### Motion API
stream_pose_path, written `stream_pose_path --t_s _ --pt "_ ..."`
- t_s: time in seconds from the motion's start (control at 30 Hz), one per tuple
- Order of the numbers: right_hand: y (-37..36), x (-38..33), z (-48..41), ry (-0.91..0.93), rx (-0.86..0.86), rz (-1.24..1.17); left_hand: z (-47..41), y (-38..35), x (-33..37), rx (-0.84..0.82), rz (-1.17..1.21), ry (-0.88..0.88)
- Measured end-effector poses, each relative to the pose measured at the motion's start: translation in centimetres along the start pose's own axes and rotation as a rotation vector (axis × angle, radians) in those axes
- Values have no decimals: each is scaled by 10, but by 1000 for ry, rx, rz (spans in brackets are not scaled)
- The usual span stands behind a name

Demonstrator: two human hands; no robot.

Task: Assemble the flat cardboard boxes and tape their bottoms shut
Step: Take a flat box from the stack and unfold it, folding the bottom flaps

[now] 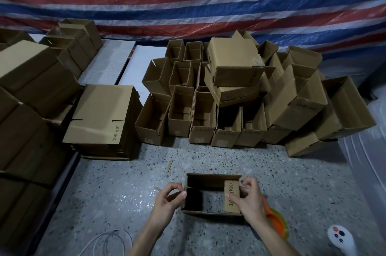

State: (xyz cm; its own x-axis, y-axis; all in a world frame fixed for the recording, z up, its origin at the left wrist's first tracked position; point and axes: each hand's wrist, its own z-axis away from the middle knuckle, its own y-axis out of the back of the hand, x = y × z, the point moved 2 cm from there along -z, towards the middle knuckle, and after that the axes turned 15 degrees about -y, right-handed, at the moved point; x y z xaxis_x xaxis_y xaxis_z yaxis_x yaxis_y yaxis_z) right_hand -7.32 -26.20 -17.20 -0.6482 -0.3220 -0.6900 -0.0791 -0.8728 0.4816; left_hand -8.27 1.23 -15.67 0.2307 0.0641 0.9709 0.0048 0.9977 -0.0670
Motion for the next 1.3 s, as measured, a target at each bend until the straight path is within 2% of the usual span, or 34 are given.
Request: stream_pose_path --t_s 0.1,0.2,0.3,0.43,0.53,0.6,0.7,0.8,1.0,1.1,1.17,1.23,1.3 --pt "0 4 -3 59 5 83 -3 -9 -2 -34 -40 1" --pt "0 -2 -3 54 -82 135 -8 -21 0 -27 -243 -6" --pt "4 -4 1 52 -178 129 -15 -23 0 -67 -308 -17" --pt "15 -6 12 51 -323 50 -11 -9 -2 -218 -273 17" --pt "18 0 11 49 -473 64 -6 2 -8 -362 -301 -24" --pt "18 2 9 52 -548 124 -5 9 -9 -465 -351 -60" --pt "20 2 6 85 -549 257 -8 16 -10 -561 -455 -139" --pt "21 2 6 107 -498 288 -11 14 -11 -473 -480 -168" --pt "20 3 4 103 -398 176 -10 -4 -22 -240 -387 -170" --pt "10 3 1 115 -269 118 -10 -16 -28 -77 -406 -171" --pt "5 4 0 136 -184 115 -11 -19 -30 5 -413 -95" --pt "3 2 2 135 -143 123 -15 -17 -31 23 -414 -42" --pt "5 0 6 116 -140 120 -18 -15 -27 -31 -434 -62"
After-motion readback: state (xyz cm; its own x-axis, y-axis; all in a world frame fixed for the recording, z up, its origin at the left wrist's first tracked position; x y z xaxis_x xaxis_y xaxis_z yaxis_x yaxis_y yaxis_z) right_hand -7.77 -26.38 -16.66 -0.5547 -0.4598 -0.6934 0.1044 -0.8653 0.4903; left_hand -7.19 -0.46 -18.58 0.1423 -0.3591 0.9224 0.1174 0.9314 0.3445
